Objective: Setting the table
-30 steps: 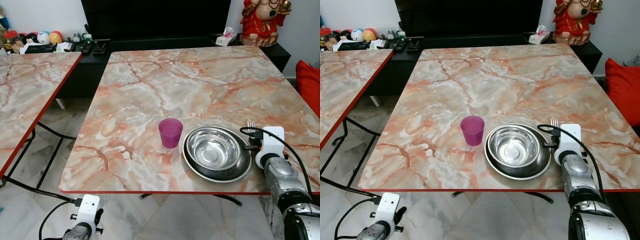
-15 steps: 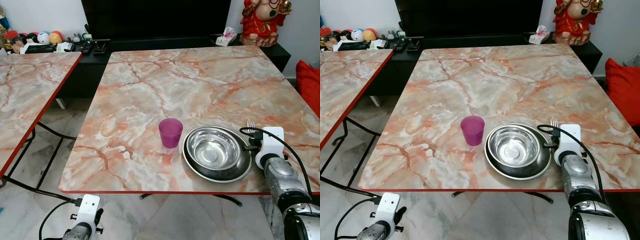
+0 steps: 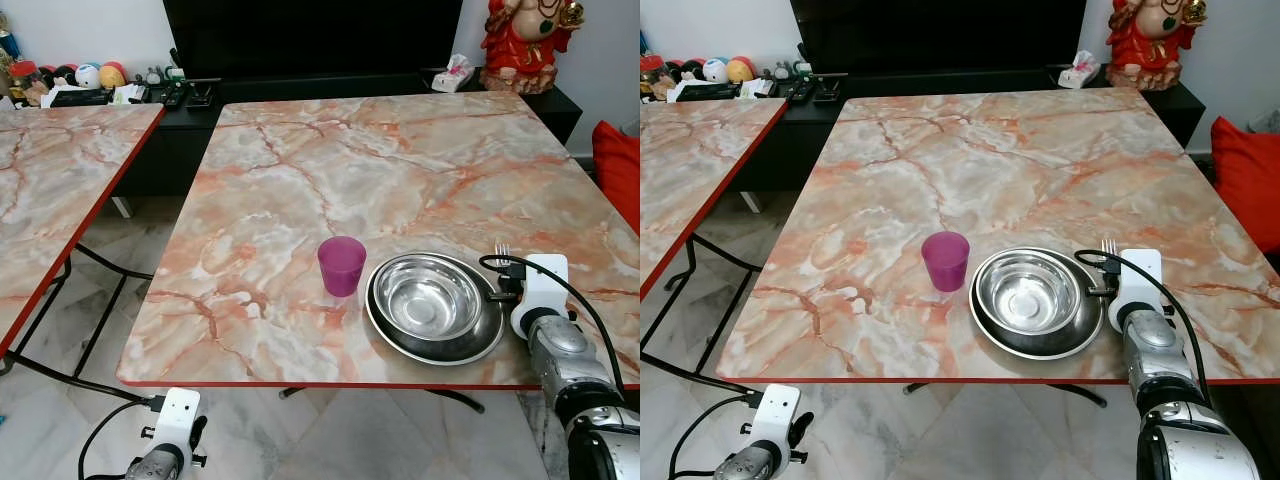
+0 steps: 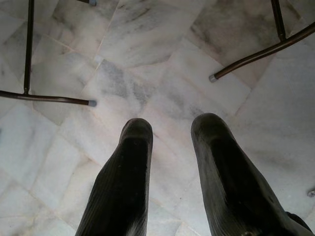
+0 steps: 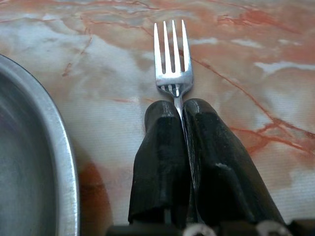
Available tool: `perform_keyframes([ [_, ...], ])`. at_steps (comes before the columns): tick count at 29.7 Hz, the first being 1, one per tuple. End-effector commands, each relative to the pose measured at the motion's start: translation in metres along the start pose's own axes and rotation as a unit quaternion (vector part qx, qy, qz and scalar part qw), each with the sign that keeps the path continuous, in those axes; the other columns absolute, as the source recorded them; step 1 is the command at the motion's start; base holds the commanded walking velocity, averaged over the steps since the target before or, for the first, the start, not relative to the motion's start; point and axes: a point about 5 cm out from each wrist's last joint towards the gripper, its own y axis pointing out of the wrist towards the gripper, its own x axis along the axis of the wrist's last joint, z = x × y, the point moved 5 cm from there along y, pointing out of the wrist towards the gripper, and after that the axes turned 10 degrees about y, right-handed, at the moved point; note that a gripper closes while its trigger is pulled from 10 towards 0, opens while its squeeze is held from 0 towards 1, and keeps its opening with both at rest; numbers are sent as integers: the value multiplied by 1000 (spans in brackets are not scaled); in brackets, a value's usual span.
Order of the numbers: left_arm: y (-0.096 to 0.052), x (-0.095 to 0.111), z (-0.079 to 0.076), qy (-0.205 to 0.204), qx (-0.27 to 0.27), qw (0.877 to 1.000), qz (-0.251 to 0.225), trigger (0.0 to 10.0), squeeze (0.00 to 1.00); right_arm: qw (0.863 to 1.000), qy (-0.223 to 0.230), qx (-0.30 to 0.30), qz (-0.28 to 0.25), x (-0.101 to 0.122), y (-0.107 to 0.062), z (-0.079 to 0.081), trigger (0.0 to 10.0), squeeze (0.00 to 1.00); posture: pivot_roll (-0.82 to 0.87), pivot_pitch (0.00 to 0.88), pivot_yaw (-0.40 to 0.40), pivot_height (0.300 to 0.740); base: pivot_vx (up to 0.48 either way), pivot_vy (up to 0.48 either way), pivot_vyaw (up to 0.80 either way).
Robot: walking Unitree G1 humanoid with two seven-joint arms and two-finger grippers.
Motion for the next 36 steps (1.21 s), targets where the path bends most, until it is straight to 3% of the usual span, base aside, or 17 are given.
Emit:
perform_keyframes([
  [1,0,2,5,12,4,1000,-4,10000,0,1000,1,0,14,-5,0,1,10000,490,29,27,63,740,0,0,0],
  [3,0,2,4,12,3,1000,-5,10000,0,1000,2,0,13,-5,0,1,10000,490,31,26,61,740,0,0,0],
  [5,0,2,4,13,3,1000,-5,10000,0,1000,2,0,13,-6,0,1,10000,620,32,27,61,740,0,0,0],
  [11,0,2,5,13,5,1000,-4,10000,0,1000,2,1,14,-6,0,2,10000,620,34,27,61,740,0,0,0],
  [12,0,2,5,13,5,1000,-4,10000,0,1000,2,2,14,-6,0,3,10000,714,34,27,61,740,0,0,0],
  [18,0,3,5,12,5,1000,-5,10000,0,1000,2,0,11,-5,1,3,10000,698,32,26,62,740,0,0,0],
  [19,0,3,5,12,5,1000,-6,10000,0,1000,2,0,10,-4,1,3,10000,682,32,27,62,740,0,0,0],
  [20,1,3,5,12,4,1000,-6,10000,0,1000,1,-1,9,-3,1,2,10000,525,32,26,62,740,0,0,0],
  [22,1,3,5,13,4,1000,-6,10000,0,1000,2,-5,5,-2,1,1,10000,475,31,26,63,740,0,0,0],
  [23,1,3,5,13,4,1000,-5,10000,0,1000,4,-5,4,-1,1,1,10000,373,30,27,63,740,0,0,0],
  [25,1,3,4,13,3,1000,-5,10000,0,1000,5,-4,0,1,1,1,10000,0,30,27,63,740,0,0,0],
  [36,0,1,6,12,5,1000,-1,10000,0,1000,5,-3,-7,3,1,3,10000,0,31,28,62,740,0,0,0],
])
